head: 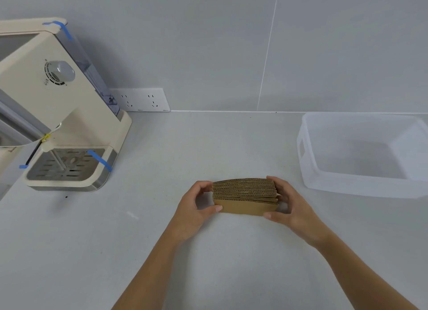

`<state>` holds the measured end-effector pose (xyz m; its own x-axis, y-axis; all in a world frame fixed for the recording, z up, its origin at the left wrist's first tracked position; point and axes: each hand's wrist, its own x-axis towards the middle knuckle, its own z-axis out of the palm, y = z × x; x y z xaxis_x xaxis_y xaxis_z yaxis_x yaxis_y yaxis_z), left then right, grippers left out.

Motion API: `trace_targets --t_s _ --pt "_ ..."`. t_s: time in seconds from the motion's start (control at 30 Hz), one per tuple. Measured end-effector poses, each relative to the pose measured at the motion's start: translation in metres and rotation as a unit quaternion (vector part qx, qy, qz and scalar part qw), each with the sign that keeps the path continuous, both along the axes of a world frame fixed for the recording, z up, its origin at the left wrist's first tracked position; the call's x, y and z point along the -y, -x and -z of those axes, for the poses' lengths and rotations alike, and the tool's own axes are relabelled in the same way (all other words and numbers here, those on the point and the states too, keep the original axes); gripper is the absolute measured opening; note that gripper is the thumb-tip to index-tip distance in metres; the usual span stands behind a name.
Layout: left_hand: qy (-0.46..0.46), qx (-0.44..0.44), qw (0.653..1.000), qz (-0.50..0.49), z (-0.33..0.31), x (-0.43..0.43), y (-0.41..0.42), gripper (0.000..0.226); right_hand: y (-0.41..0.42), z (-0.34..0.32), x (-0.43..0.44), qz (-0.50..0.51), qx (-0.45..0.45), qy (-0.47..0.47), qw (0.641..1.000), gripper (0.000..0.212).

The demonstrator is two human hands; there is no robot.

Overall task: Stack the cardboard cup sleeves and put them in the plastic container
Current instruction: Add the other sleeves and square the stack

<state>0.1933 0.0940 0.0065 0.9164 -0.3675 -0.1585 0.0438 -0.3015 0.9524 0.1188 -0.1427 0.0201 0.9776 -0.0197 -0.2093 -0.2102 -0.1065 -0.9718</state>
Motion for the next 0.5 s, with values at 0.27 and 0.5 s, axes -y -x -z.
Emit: trace_targets --t_s 0.27,0.5 --pt "0.002 -0.006 1.000 0.007 -0.0030 0.0001 0.0005 0.043 -0.0026 0.0043 0.0031 0.056 0.013 0.012 0.998 0.058" --pt "0.008 -0.018 1.000 -0.004 -0.0047 0.0020 0.0003 0.049 -0.0026 0.0026 -0.0023 0.101 0.013 0.005 0.995 0.047"
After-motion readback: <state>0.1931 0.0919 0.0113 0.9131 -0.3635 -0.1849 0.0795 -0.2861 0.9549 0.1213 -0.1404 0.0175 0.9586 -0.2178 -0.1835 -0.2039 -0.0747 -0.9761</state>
